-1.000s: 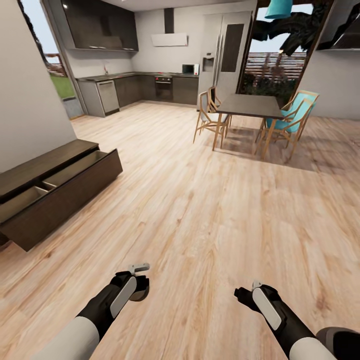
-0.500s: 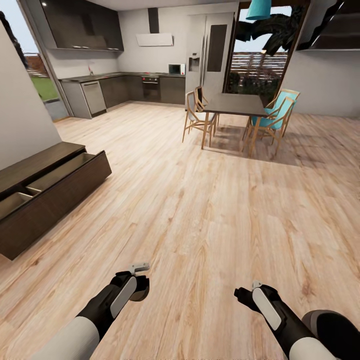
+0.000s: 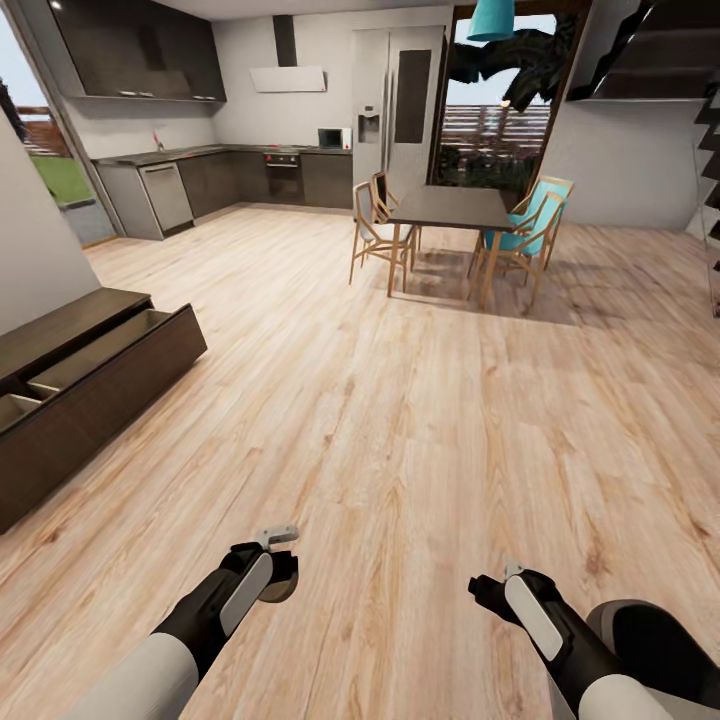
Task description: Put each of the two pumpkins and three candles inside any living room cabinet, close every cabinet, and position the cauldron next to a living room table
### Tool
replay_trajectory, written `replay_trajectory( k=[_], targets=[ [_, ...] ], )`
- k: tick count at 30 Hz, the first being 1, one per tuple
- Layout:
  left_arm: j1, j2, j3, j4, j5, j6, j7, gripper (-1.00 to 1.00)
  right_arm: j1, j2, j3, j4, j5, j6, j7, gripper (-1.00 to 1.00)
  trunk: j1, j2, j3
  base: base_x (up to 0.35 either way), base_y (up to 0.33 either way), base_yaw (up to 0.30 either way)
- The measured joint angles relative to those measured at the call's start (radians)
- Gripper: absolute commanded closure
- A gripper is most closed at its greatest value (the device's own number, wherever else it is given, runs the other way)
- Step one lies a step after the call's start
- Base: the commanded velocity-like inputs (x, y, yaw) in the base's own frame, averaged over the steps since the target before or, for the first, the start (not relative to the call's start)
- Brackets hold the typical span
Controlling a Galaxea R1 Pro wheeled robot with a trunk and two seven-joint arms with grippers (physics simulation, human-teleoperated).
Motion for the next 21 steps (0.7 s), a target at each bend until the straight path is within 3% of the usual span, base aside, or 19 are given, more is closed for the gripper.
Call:
replay_trajectory(
  k=[5, 11, 21],
  targets=[
    [0.0, 0.0, 0.001, 0.0, 0.0, 0.0, 0.0, 1.0, 0.0, 0.0, 0.0, 0.0, 0.0, 0.0, 0.0, -1.0, 0.0, 0.0, 0.0, 0.0, 0.0, -0.053],
    [0.0, 0.0, 0.001, 0.0, 0.0, 0.0, 0.0, 1.0, 0.0, 0.0, 0.0, 0.0, 0.0, 0.0, 0.0, -1.0, 0.0, 0.0, 0.0, 0.0, 0.0, -0.224],
    [0.0, 0.001, 0.001, 0.0, 0.001, 0.0, 0.0, 1.0, 0.0, 0.0, 0.0, 0.0, -0.002, 0.0, 0.0, -1.0, 0.0, 0.0, 0.0, 0.0, 0.0, -0.12]
  ],
)
